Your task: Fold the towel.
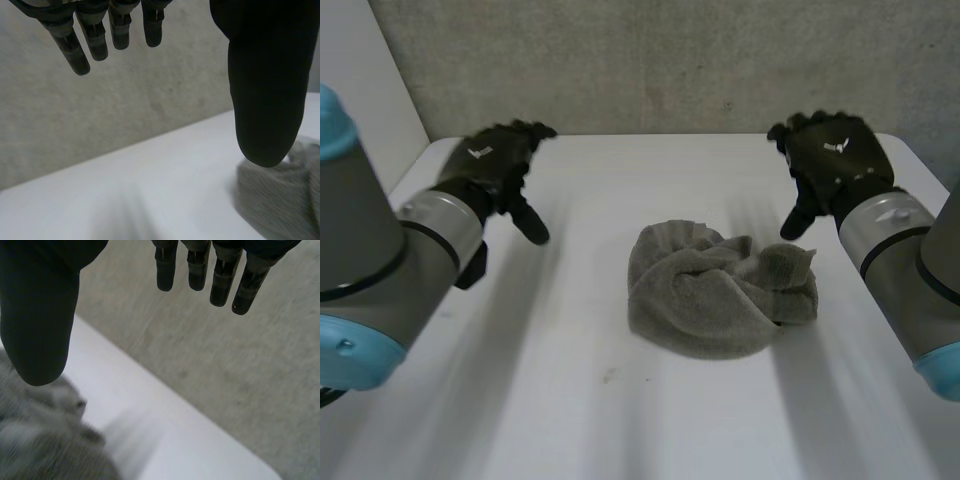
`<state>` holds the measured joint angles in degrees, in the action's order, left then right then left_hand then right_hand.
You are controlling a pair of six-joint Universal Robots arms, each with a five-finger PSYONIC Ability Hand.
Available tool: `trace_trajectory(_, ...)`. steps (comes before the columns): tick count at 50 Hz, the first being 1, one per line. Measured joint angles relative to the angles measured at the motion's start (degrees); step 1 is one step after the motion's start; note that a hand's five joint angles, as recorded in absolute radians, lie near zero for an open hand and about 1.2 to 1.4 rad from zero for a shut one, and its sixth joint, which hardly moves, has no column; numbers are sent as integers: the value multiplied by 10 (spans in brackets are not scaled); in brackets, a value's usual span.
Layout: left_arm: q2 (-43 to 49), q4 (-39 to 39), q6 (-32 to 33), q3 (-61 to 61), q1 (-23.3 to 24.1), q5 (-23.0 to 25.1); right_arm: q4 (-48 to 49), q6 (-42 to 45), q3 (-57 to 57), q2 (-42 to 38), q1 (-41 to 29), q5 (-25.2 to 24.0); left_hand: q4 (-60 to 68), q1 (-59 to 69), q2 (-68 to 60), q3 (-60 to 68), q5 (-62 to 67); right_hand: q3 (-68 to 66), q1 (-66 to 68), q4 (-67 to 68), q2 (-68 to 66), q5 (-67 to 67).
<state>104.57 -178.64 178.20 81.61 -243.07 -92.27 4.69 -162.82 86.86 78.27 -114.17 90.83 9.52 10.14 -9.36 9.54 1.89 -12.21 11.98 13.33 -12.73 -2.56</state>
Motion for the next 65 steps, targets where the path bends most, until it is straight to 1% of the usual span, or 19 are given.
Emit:
trace_trajectory(9, 107, -20, 3, -25, 48, 63, -39, 30, 14, -48, 3, 0, 14, 3, -16, 14, 0, 0, 0, 0, 0, 0)
trace_trajectory(16, 191, -61, 28, -64, 88, 81, -16, 32, 20, -97, 3, -1, 67, 61, -69, 66, 44, -17, 4, 9, -13, -18)
trace_trajectory(20, 250, -82, 62, -97, 111, 85, 35, 33, 20, -130, 3, -3, 96, 92, -99, 96, 73, -201, 163, 190, -198, -188)
trace_trajectory(21, 258, -84, 68, -102, 114, 85, 44, 34, 20, -134, 3, -3, 96, 92, -99, 96, 73, -201, 163, 190, -198, -188)
trace_trajectory(22, 274, -86, 79, -112, 119, 85, 62, 36, 20, -142, 2, -4, 131, 126, -132, 130, 108, -334, 276, 323, -339, -315)
trace_trajectory(25, 300, -88, 96, -132, 126, 85, 93, 45, 18, -155, 2, -7, 197, 201, -206, 204, 172, -455, 375, 447, -460, -436)
trace_trajectory(26, 309, -88, 100, -138, 127, 85, 106, 52, 17, -161, 2, -9, 280, 288, -292, 280, 256, -506, 414, 500, -510, -487)
trace_trajectory(28, 328, -88, 111, -158, 129, 84, 133, 72, 9, -178, 1, -22, 398, 392, -399, 396, 372, -545, 428, 544, -544, -524)
trace_trajectory(29, 328, -88, 111, -158, 129, 84, 133, 72, 9, -178, 1, -22, 398, 392, -399, 396, 372, -545, 428, 544, -544, -524)
trace_trajectory(30, 339, -87, 117, -174, 129, 82, 145, 86, 0, -190, 0, -33, 508, 498, -516, 512, 480, -546, 428, 547, -544, -526)
trace_trajectory(36, 334, -98, 127, -231, 121, 55, 159, 128, -79, -234, -2, -53, 592, 547, -594, 590, 553, -546, 428, 547, -544, -529)
trace_trajectory(41, 296, -127, 127, -258, 109, 17, 174, 139, -162, -246, -3, -41, 599, 553, -600, 597, 559, -551, 428, 548, -544, -529)
trace_trajectory(42, 264, -152, 127, -265, 101, -9, 196, 137, -211, -246, -3, -26, 600, 556, -601, 598, 562, -552, 428, 549, -544, -529)
trace_trajectory(46, 208, -190, 127, -251, 94, -43, 256, 116, -262, -228, -4, -2, 600, 556, -602, 598, 564, -552, 428, 549, -544, -530)
trace_trajectory(54, 118, -219, 129, -131, 92, -64, 325, 76, -247, -187, -9, 12, 602, 556, -603, 600, 564, -552, 428, 549, -544, -532)
trace_trajectory(57, 94, -223, 129, -27, 97, -62, 304, 72, -200, -182, -24, 6, 520, 528, -518, 520, 499, -552, 428, 549, -544, -534)
trace_trajectory(60, 81, -223, 129, 63, 107, -61, 277, 72, -161, -180, -35, -2, 357, 338, -359, 358, 339, -553, 428, 549, -544, -534)
trace_trajectory(61, 76, -221, 129, 113, 117, -60, 260, 72, -137, -181, -40, -6, 246, 228, -238, 247, 221, -554, 428, 549, -544, -534)
trace_trajectory(65, 72, -212, 130, 179, 134, -59, 232, 73, -100, -182, -46, -14, 141, 138, -134, 142, 118, -555, 428, 549, -544, -534)
